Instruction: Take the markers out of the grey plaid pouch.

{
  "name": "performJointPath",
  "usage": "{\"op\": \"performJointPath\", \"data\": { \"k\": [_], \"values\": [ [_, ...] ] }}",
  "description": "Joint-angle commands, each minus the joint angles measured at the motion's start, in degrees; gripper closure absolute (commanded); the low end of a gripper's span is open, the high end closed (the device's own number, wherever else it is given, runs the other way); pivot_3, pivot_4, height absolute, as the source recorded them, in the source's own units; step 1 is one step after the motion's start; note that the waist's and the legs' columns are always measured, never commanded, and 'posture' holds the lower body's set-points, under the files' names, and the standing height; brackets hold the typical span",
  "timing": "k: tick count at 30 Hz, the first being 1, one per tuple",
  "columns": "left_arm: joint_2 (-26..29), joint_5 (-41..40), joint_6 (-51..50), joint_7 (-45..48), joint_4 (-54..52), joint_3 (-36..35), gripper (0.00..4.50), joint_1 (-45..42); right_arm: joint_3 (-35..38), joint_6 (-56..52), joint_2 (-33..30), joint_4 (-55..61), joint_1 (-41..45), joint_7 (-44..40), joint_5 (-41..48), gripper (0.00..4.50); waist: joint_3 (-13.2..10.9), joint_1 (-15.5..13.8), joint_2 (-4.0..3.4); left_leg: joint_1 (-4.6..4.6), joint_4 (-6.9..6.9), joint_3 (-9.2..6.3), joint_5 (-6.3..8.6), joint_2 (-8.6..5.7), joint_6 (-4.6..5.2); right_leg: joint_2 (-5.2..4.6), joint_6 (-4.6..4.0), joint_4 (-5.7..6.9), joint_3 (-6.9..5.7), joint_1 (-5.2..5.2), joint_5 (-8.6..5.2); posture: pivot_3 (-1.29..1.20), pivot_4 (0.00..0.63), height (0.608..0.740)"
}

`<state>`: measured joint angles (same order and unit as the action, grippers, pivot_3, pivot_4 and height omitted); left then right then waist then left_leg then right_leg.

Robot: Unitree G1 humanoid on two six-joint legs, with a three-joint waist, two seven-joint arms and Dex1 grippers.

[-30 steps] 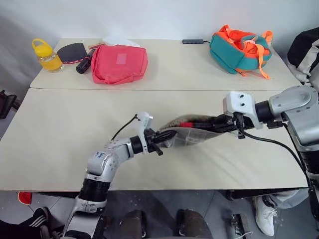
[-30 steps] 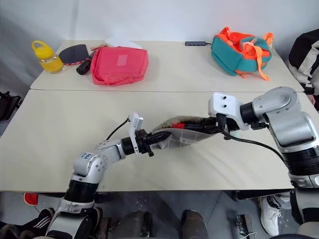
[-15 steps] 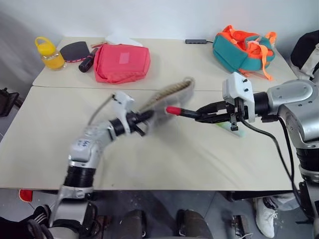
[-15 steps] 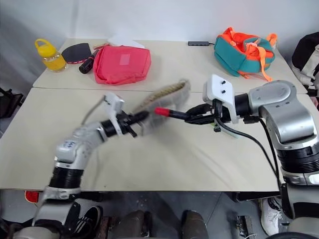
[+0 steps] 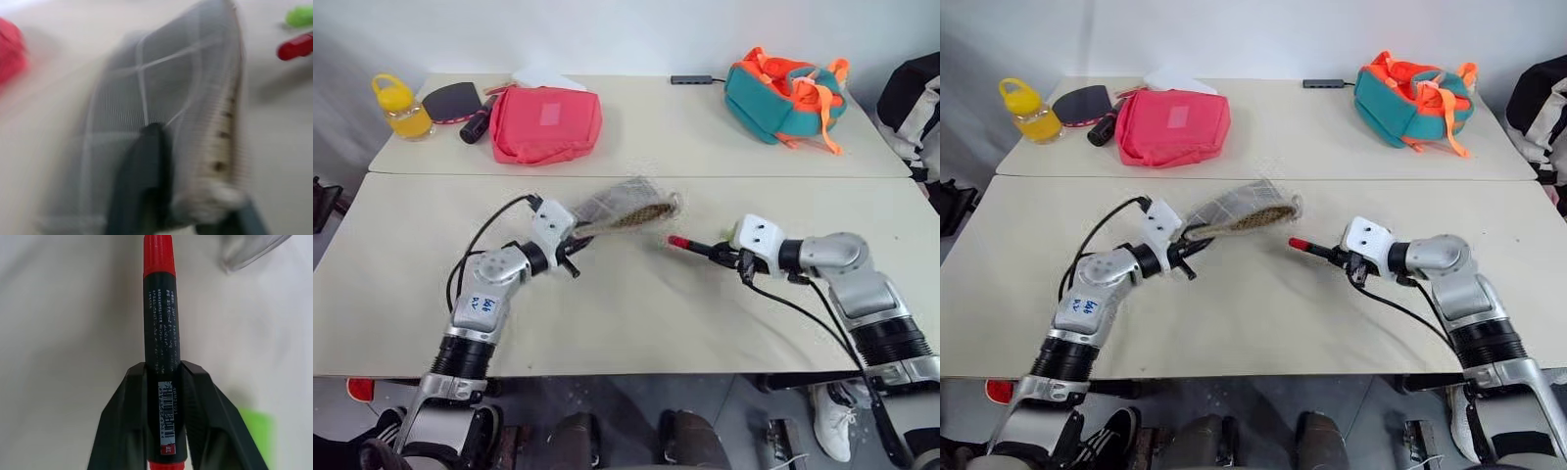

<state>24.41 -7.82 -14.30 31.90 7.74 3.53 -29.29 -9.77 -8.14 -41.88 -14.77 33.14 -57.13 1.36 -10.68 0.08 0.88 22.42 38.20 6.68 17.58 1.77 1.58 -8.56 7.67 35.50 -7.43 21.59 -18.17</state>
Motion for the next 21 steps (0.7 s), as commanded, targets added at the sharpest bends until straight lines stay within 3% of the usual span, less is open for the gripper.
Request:
{"op": "performJointPath", "data": {
  "k": [1,6,10,15,21],
  "values": [
    [0.3,-1.3,0.3,0.2,-2.6,-2.5,2.49,-0.3,3.7,-0.7,-0.4,2.7,-0.2,1.0,1.9,2.20,0.0,0.0,0.00,-0.01,0.01,0.01,0.00,-0.01,0.00,-0.02,0.00,0.01,0.03,0.00,0.00,0.00,0.150,0.740],
    [2.2,-6.2,-2.0,4.6,-10.0,-5.6,0.86,5.7,8.6,-2.9,0.4,5.8,-2.3,0.2,7.9,0.42,0.0,0.1,0.00,-0.02,-0.03,-0.02,0.00,0.00,0.00,-0.02,0.00,0.00,0.02,-0.01,0.00,0.00,0.150,0.740],
    [1.9,-13.3,-7.9,5.0,-19.4,-9.6,0.86,13.5,14.8,-4.3,1.3,11.2,-8.6,0.1,14.9,0.42,0.0,0.0,0.00,-0.02,-0.12,-0.15,0.04,0.01,-0.04,-0.02,0.00,0.00,-0.05,-0.01,0.00,0.00,0.150,0.740],
    [3.2,-16.4,-10.0,4.5,-26.7,-14.3,0.86,22.0,24.0,-2.1,4.1,13.2,-17.2,2.5,21.6,0.42,0.0,-0.3,0.00,-0.02,-0.03,-0.17,0.04,-0.03,0.02,-0.05,0.00,-0.06,-0.02,-0.11,0.00,0.00,0.150,0.740],
    [5.1,-18.3,-7.1,5.2,-25.9,-23.0,0.86,30.1,30.4,8.0,4.1,9.3,-29.2,-0.5,22.1,0.42,0.0,-0.5,-0.02,-0.11,-0.08,-0.11,0.04,-0.01,0.03,-0.06,-0.02,-0.11,0.07,-0.16,0.00,0.00,0.150,0.740]
  ]
}}
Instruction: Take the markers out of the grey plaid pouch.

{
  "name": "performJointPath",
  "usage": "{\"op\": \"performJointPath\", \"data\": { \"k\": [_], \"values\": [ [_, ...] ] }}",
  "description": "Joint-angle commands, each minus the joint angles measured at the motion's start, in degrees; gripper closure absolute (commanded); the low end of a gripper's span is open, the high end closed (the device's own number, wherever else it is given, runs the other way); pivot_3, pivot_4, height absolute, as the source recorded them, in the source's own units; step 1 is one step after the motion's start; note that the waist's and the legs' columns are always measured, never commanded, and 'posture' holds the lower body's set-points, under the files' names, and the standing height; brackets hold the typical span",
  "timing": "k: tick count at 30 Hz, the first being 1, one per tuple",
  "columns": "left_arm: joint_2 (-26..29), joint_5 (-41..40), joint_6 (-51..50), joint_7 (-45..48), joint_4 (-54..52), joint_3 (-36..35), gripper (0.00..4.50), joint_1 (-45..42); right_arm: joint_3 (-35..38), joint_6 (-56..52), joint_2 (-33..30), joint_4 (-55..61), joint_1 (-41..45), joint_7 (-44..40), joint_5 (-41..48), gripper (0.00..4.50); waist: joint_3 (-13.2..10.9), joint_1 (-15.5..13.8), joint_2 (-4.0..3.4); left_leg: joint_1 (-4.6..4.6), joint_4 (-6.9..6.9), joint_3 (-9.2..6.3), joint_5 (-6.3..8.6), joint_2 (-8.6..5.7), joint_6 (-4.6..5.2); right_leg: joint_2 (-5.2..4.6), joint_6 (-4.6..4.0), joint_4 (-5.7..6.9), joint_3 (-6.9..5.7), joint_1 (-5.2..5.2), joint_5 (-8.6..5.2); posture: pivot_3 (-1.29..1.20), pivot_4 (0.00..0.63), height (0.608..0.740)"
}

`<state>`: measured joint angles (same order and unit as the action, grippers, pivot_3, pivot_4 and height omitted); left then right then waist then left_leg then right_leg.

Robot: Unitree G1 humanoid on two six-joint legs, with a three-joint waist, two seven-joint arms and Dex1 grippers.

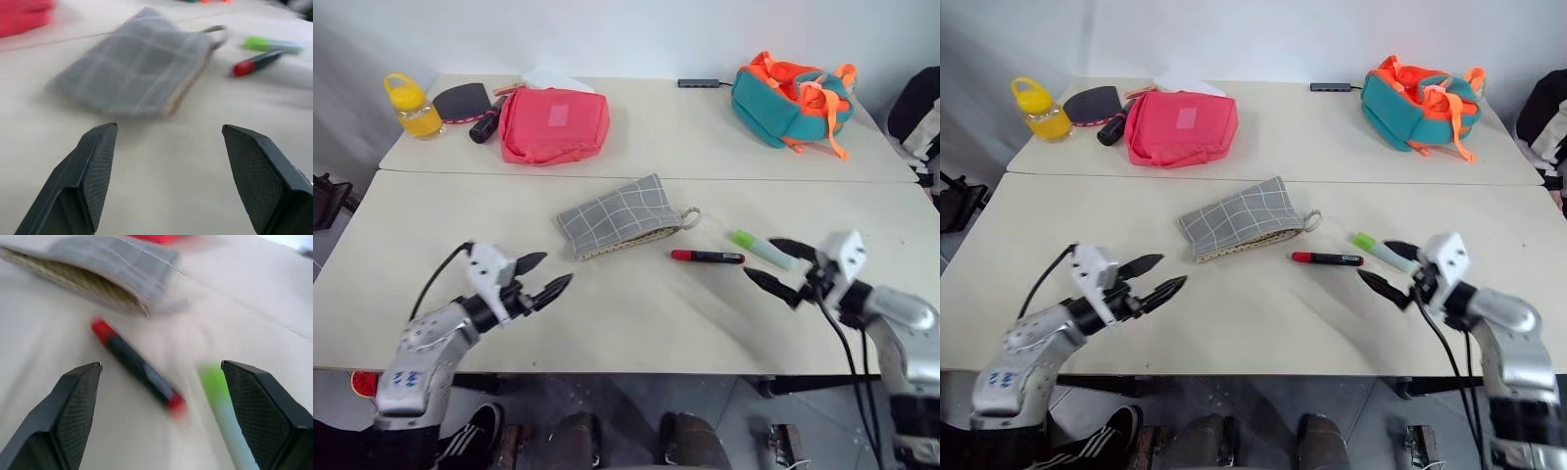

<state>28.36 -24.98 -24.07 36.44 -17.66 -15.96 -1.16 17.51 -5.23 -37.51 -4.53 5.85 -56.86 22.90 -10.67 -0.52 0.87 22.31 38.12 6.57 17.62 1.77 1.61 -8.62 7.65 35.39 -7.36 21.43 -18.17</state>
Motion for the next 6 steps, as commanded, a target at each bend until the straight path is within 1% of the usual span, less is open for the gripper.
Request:
{"op": "performJointPath", "data": {
  "k": [1,4,6],
  "values": [
    [0.9,-1.3,3.4,0.8,0.6,-4.6,0.86,3.1,3.5,6.9,-0.2,-2.3,-2.9,-0.8,0.2,0.42,0.0,0.2,-0.01,-0.01,0.00,0.03,0.00,0.00,0.01,-0.01,-0.01,0.01,0.03,0.01,0.00,0.00,0.150,0.740],
    [-0.2,-1.0,6.7,0.6,4.4,-6.8,0.86,5.2,4.0,10.3,-0.2,-5.3,-3.6,-0.4,-0.1,0.42,0.0,0.7,-0.04,-0.08,-0.02,0.14,0.01,0.00,0.02,-0.01,-0.02,-0.02,0.15,0.02,-0.01,0.00,0.150,0.740],
    [-0.3,-0.5,8.6,1.3,6.3,-6.8,0.86,5.7,3.5,10.9,-0.5,-6.1,-3.5,-0.8,0.2,0.42,0.0,0.8,-0.04,-0.13,-0.04,0.19,0.03,0.03,0.01,-0.01,-0.06,-0.17,0.20,0.05,-0.03,0.00,0.150,0.740]
  ]
}}
